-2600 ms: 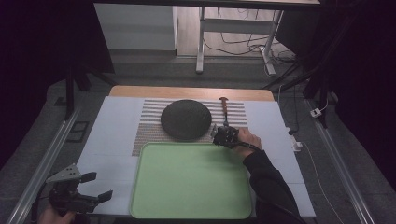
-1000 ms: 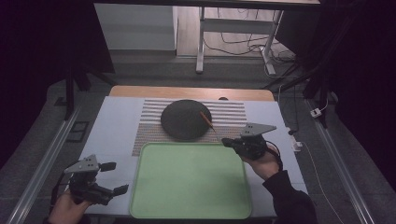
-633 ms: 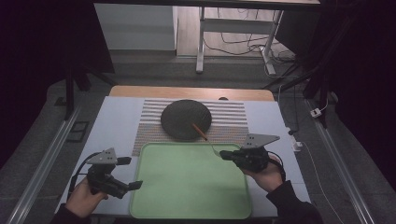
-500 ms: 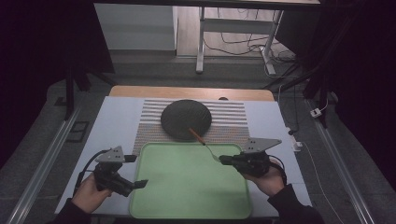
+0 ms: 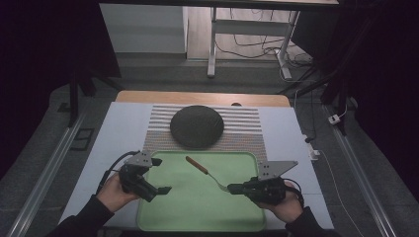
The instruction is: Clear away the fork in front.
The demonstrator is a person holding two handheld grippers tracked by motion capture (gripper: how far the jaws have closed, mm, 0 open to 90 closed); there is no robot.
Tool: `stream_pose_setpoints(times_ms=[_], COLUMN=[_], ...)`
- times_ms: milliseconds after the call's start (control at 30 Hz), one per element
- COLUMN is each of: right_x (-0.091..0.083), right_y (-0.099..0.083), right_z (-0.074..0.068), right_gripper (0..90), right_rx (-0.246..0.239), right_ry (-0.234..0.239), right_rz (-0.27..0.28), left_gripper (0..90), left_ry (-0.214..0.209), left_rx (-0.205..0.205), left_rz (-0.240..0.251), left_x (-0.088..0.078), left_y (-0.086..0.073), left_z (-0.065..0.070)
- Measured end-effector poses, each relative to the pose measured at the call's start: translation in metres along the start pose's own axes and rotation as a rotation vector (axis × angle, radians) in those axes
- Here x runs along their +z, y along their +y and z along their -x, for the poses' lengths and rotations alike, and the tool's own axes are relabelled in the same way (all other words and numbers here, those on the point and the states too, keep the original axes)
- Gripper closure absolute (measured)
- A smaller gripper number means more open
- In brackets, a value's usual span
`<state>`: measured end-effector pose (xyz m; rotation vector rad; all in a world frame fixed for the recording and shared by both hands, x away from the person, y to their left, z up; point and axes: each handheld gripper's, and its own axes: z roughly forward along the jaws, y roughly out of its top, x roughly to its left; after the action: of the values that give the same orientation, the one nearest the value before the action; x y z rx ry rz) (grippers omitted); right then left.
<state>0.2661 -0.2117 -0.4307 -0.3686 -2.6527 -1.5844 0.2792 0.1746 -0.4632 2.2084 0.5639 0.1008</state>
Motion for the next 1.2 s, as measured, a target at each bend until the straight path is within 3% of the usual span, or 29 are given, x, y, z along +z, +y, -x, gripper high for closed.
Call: stream_pose_setpoints(times_ms=[267,633,900,1033,1067,1133,1167,1200], right_x=[0.006,0.016,0.019,0.021,0.021,0.021,0.021,0.021], right_y=[-0.001,0.002,0.003,0.003,0.003,0.003,0.003,0.003], right_z=[-0.013,-0.025,-0.028,-0.031,-0.031,-0.031,-0.031,-0.031], right_gripper=[90.0,90.0,90.0,90.0,90.0,90.0,90.0,90.0], right_rx=[-0.019,-0.052,-0.071,-0.087,-0.091,-0.092,-0.095,-0.095], right_ry=[0.097,0.188,0.234,0.246,0.252,0.255,0.262,0.262], right_rz=[-0.014,-0.038,-0.051,-0.065,-0.067,-0.067,-0.069,-0.069], left_gripper=[0.0,6.4,27.1,40.3,48.2,51.0,59.3,59.3], left_ry=[-0.064,-0.117,-0.182,-0.213,-0.229,-0.246,-0.261,-0.270], left_rx=[0.065,0.227,0.347,0.399,0.415,0.434,0.445,0.459], left_rz=[-0.032,-0.109,-0.174,-0.182,-0.181,-0.180,-0.183,-0.183], left_x=[0.014,0.030,0.039,0.039,0.038,0.038,0.038,0.039], left_y=[0.008,0.015,0.017,0.017,0.016,0.016,0.016,0.016], left_z=[-0.005,0.003,0.013,0.015,0.016,0.017,0.018,0.019])
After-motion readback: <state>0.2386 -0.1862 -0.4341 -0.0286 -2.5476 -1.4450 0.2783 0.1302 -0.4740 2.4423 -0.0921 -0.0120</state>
